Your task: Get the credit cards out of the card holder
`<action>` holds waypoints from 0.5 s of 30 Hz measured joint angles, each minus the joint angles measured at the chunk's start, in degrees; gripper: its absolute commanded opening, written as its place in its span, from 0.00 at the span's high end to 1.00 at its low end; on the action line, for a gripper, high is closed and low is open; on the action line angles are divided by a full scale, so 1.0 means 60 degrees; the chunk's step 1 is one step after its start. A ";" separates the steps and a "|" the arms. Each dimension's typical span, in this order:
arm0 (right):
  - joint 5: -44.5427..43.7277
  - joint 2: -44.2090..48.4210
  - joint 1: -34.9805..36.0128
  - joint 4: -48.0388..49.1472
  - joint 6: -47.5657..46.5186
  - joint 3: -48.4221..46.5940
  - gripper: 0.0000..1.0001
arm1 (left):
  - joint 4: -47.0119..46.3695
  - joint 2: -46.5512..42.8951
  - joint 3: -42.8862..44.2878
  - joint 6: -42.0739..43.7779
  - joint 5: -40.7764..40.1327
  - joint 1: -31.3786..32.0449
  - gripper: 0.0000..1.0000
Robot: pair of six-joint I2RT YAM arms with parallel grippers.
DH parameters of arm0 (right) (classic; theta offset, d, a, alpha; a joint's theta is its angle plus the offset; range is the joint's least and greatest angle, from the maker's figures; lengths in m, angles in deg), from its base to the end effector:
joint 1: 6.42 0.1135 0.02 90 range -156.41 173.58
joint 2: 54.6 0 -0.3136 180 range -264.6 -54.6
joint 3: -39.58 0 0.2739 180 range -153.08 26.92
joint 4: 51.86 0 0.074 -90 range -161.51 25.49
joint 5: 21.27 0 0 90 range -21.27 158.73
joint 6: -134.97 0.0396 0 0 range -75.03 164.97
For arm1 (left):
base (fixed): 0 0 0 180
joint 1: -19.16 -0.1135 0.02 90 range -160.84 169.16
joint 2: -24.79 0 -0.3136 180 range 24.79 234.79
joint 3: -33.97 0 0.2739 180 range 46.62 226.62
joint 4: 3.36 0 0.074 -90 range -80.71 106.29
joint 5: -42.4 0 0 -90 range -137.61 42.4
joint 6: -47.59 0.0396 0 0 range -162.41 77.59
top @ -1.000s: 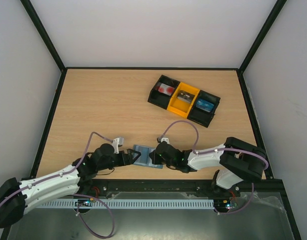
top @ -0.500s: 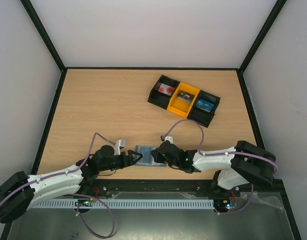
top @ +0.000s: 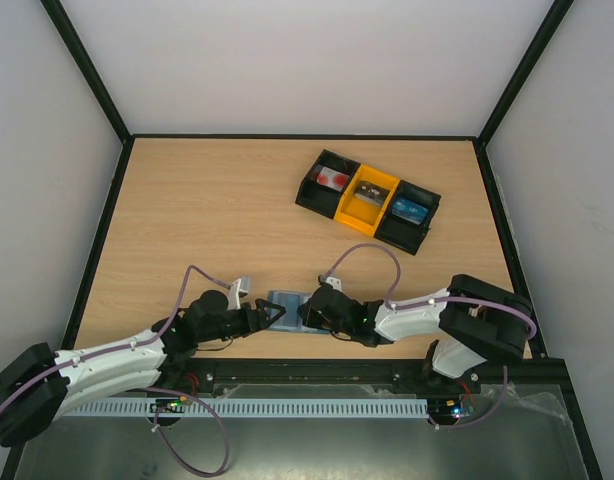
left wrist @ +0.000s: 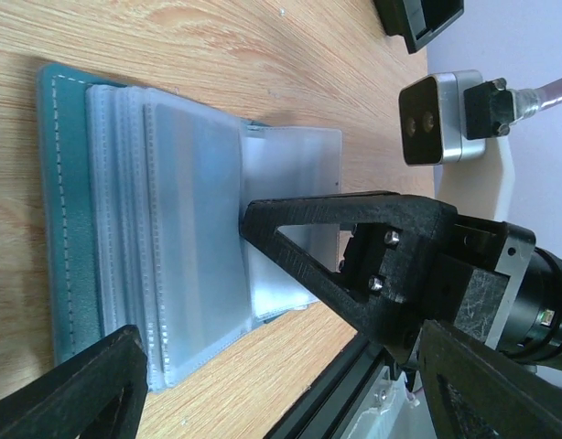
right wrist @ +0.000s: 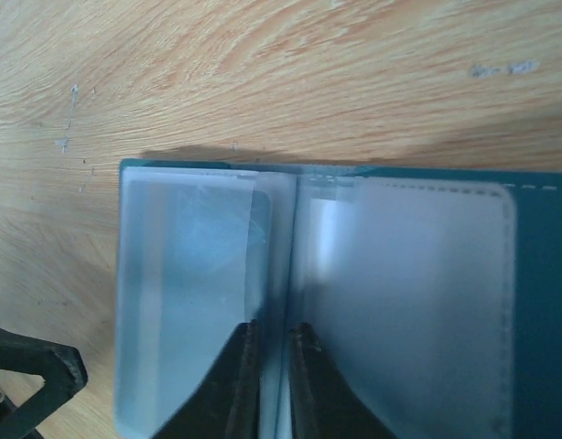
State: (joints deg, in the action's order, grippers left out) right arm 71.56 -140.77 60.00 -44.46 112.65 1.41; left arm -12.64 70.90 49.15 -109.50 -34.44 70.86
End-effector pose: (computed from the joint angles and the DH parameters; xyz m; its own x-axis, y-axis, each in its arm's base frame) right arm 0.1056 0.2469 0.1490 -0.9595 0.1113 -0.2586 -0.1125 0.6904 0.7146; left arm 0.0810 -0.1172 0.1572 -0.9137 -0.2902 -0.2845 0.1379 0.4370 -0.8888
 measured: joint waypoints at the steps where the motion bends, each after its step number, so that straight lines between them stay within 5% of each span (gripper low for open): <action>1: -0.0007 -0.0025 0.0007 0.0007 0.0015 0.0004 0.97 | 0.0000 -0.0011 0.0000 -0.0004 -0.0004 0.0000 0.19; 15: -0.0066 -0.0284 0.0007 0.0845 0.0051 0.0291 0.98 | -0.0007 0.0171 0.0124 0.0007 -0.0058 -0.0222 0.14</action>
State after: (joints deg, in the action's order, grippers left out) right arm 71.16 -142.48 60.04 -39.38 112.95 3.16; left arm -12.69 71.92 49.89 -109.46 -34.79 69.53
